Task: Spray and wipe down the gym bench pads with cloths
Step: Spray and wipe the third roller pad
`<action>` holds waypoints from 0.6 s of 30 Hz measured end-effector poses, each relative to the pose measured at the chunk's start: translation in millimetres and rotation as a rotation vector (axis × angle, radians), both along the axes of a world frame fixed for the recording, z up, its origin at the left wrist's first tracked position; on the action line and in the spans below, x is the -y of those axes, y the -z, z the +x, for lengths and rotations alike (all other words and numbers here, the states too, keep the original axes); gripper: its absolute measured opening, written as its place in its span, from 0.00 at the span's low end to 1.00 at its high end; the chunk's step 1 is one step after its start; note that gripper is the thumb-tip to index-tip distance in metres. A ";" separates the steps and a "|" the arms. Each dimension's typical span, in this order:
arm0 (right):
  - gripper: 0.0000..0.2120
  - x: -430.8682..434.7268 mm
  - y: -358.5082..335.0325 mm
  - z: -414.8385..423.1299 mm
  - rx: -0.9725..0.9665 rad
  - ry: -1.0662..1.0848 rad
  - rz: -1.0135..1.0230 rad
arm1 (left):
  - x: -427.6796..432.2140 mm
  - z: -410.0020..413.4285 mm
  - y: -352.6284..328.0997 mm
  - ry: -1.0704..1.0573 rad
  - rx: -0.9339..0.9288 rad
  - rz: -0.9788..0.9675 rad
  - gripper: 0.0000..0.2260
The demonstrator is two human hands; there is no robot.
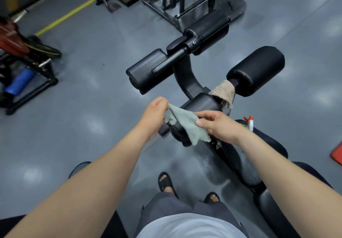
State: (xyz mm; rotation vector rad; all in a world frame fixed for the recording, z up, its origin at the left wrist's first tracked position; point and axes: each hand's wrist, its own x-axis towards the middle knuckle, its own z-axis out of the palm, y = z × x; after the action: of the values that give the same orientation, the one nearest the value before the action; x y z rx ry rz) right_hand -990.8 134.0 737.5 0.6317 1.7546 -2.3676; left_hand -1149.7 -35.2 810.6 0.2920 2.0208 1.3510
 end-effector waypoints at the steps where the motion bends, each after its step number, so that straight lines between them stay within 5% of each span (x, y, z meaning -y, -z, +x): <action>1: 0.14 0.4 0.7 0.8 0.003 -0.006 -0.007 | -2.2 1.7 -3.9 -0.030 0.000 0.008 0.04; 5: 0.09 2.0 -4.7 2.9 0.071 0.088 0.183 | -16.9 12.4 -14.7 -0.054 -0.038 0.007 0.03; 13: 0.19 16.0 -21.4 7.0 -0.015 0.001 0.364 | -37.6 15.5 -28.1 0.200 -0.417 -0.133 0.13; 18: 0.08 10.3 -18.5 13.0 -0.038 -0.029 0.339 | -38.0 6.0 -28.5 0.213 -0.306 -0.106 0.15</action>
State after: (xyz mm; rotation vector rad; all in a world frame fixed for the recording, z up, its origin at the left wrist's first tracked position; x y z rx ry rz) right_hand -977.7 123.7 756.0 0.5976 2.1886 -2.0921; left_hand -1143.7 2.8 839.1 0.6804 2.2269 1.1162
